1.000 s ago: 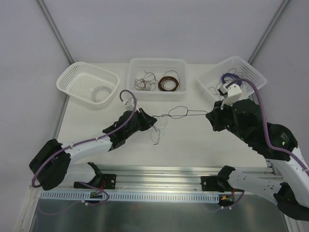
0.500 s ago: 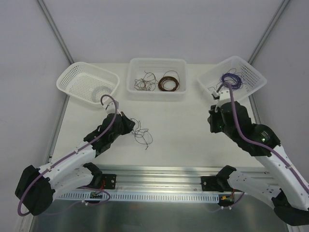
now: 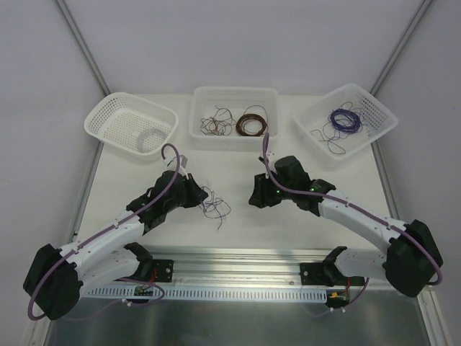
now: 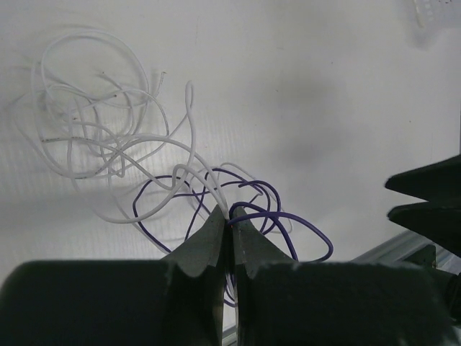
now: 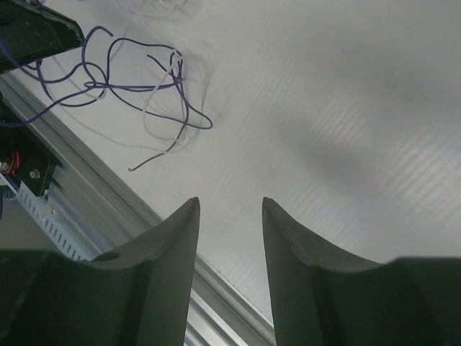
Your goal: Untangle the cables
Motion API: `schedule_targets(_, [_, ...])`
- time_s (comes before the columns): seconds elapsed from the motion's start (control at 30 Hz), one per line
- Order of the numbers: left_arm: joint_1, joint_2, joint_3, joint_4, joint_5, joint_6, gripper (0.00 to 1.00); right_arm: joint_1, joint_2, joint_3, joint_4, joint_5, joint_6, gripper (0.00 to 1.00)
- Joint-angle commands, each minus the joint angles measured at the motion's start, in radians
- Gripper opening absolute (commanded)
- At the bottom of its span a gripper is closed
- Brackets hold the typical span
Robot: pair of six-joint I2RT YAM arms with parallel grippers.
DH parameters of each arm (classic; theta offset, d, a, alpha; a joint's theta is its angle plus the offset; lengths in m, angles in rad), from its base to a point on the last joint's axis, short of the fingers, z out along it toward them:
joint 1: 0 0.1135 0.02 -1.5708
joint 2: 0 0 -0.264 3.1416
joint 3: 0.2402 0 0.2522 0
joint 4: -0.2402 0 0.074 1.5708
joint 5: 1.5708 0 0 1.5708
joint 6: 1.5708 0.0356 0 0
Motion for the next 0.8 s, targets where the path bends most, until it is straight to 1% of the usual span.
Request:
schedule_targets(0.0, [0.011, -0.034, -0.013, 0.006, 0.027, -0.021, 0.00, 0.003, 0.090, -0.030, 0.279, -0.120, 0.025, 0.43])
schedule_targets(0.03, [0.011, -0.037, -0.014, -0.017, 0.025, -0.021, 0.00, 0.003, 0.143, -0.034, 0.302, -0.128, 0.025, 0.43])
schedule_targets(0.13, [0.009, -0.045, -0.018, -0.032, 0.027, -0.023, 0.00, 0.007, 0.235, -0.029, 0.399, -0.166, 0.026, 0.43])
schedule_targets(0.37, [0.011, -0.070, -0.030, -0.051, 0.021, -0.039, 0.00, 0.053, 0.415, 0.015, 0.494, -0.232, 0.014, 0.44])
schedule_targets(0.5, [0.009, -0.071, -0.030, -0.057, 0.021, -0.042, 0.00, 0.073, 0.486, 0.037, 0.536, -0.260, 0.017, 0.45])
schedule_targets(0.77, [0.011, -0.073, -0.030, -0.066, 0.010, -0.042, 0.00, 0.087, 0.568, 0.074, 0.580, -0.241, 0.021, 0.44])
